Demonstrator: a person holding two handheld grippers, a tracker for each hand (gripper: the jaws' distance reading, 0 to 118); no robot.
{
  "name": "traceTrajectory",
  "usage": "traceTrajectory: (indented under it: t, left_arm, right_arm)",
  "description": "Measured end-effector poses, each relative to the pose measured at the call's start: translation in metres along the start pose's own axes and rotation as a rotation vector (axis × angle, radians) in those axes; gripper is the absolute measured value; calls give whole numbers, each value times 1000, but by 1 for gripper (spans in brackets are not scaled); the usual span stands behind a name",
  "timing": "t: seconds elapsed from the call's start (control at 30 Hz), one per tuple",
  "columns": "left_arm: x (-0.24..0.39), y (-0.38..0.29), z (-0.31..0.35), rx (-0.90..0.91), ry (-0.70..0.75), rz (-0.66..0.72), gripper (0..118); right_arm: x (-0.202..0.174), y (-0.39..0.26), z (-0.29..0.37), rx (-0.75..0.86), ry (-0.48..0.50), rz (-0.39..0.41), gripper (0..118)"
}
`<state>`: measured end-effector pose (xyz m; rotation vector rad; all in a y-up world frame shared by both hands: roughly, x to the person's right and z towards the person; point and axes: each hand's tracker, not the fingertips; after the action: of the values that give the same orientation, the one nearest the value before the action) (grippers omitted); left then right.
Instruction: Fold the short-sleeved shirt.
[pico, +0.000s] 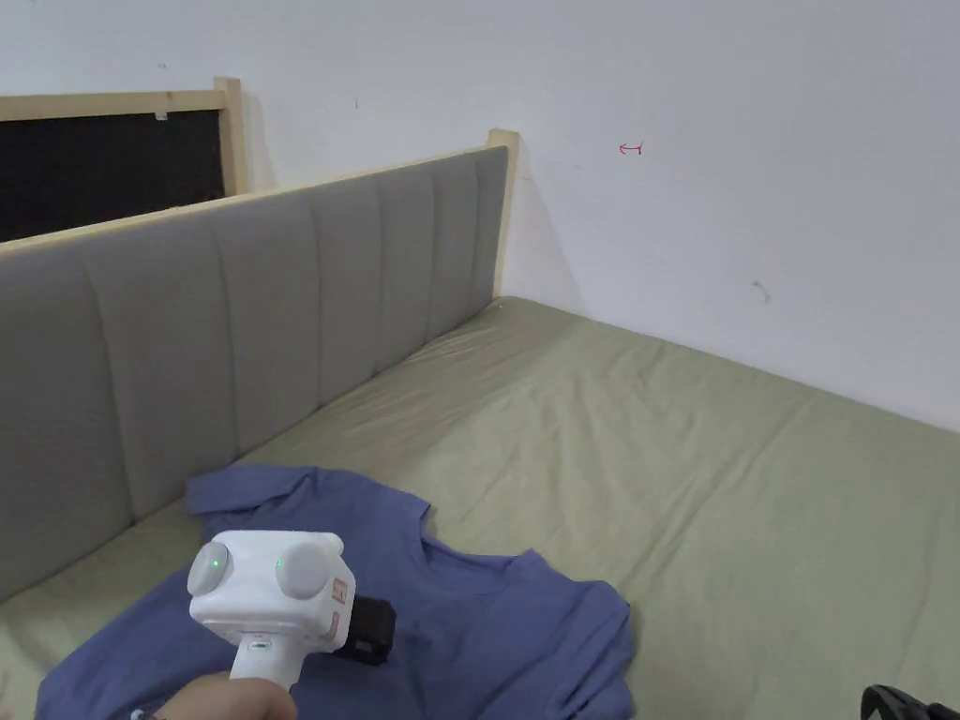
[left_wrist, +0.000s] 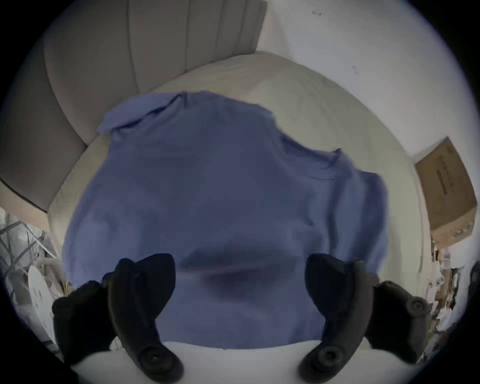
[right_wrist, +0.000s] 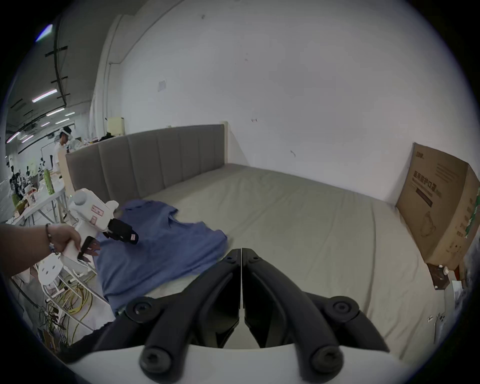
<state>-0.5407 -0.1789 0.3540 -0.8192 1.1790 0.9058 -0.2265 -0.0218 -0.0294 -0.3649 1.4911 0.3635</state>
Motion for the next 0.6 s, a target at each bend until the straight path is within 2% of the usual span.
traceTrajectory:
  t: [0.07, 0.13, 0.17, 0.2, 0.27, 0.37, 0.4, 0.43, 0.47, 0.53, 0.57, 0.6]
  left_arm:
    - [7, -7, -30, -54, 18, -15, 108]
    - [21, -15, -45, -11, 93, -145, 118]
    - [31, -21, -46, 29, 154, -207, 118]
    - [34, -24, -46, 66, 149, -220, 118]
    - [34, -23, -44, 49, 136, -163, 118]
    - [23, -19, -43, 49, 120, -173, 114]
    - [22, -21, -37, 62, 112, -177, 108]
    - [22, -27, -14, 113, 78, -188, 86]
    - [21, -30, -2, 139, 90, -194, 61]
    - [18, -36, 14, 154, 104, -204, 2]
    - [13, -43, 29, 173, 128, -217, 2]
    - [8, -46, 39, 202, 89, -213, 2]
  right_arm:
    - [9, -3, -5, -19, -18, -26, 0]
    - [14, -6, -11, -29, -38, -46, 0]
    - [16, -7, -15, -32, -50, -55, 0]
    - [16, -7, -20, -34, -62, -65, 0]
    - [13, -4, -35, -36, -86, -87, 0]
    - [2, 7, -64, -41, -64, -125, 0]
    - [-3, 10, -74, -53, -47, -130, 0]
    - [-8, 14, -83, -68, -25, -134, 0]
    - [-14, 16, -89, -78, -2, -135, 0]
    - [-22, 19, -95, -81, 44, -144, 0]
    - [-25, 19, -95, -81, 54, -144, 0]
    - [-26, 20, -94, -83, 57, -140, 0]
